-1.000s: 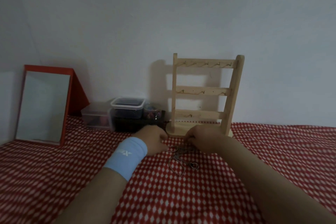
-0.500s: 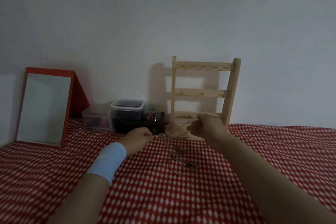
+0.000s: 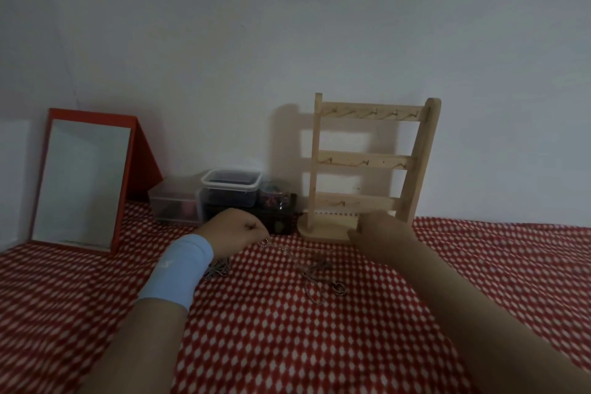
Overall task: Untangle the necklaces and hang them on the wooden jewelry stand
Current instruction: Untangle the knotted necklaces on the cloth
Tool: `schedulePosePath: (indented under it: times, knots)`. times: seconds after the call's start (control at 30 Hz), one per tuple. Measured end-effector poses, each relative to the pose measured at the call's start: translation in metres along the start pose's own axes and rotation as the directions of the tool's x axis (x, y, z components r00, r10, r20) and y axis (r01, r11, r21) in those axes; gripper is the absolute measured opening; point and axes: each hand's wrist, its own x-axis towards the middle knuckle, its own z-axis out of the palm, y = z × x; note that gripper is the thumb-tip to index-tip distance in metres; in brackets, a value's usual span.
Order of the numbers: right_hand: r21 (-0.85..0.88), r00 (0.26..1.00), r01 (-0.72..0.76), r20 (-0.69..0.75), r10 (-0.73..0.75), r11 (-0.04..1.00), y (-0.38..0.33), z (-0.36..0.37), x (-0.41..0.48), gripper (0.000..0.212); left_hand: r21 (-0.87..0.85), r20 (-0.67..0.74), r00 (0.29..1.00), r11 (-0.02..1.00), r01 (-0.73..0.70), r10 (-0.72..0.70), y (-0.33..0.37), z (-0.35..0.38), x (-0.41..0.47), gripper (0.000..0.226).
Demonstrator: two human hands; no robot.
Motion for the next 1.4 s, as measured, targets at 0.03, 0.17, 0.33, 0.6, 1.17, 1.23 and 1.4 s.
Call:
schedulePosePath:
  times: [0.03, 0.17, 0.33, 0.6, 1.17, 1.23, 1.4]
  knots:
    - [-0.107, 1.000, 0.013, 0.016, -0.011, 0.994, -0.002, 0.002, 0.000, 0.038, 0.021, 0.001, 1.000, 1.000, 0.000, 0.000, 0.000, -0.001, 0.001, 0.016]
    - [-0.299, 0.989, 0.142, 0.013, -0.145, 0.944, -0.017, -0.001, -0.004, 0.063, 0.091, 0.038, 0.999, 0.996, 0.002, -0.005, -0.004, -0.006, 0.003, 0.015]
    - [-0.203, 0.970, 0.242, 0.061, -0.235, 0.949, -0.035, -0.023, -0.002, 0.057, 0.195, 0.126, 0.990, 0.980, 0.041, -0.066, -0.010, -0.016, 0.000, 0.018]
    - [0.217, 0.894, 0.438, -0.210, -0.396, 0.872, -0.097, -0.022, 0.009, 0.020, 0.010, 0.135, 0.989, 0.998, 0.063, -0.064, -0.007, -0.017, -0.009, 0.022]
    - [0.676, 0.961, 0.264, -0.122, -0.248, 0.688, -0.086, -0.005, -0.024, 0.017, -0.020, -0.045, 0.997, 0.997, -0.070, 0.069, -0.001, -0.015, -0.004, 0.017]
    - [0.719, 0.976, 0.215, -0.134, -0.173, 0.661, -0.079, -0.008, -0.026, 0.022, -0.002, -0.037, 0.997, 0.998, -0.070, 0.070, 0.000, -0.011, -0.003, 0.019]
    - [0.884, 0.989, 0.142, -0.141, -0.036, 0.446, -0.069, -0.010, -0.034, 0.037, -0.114, -0.055, 0.995, 0.990, -0.084, 0.078, 0.011, -0.002, -0.003, 0.019]
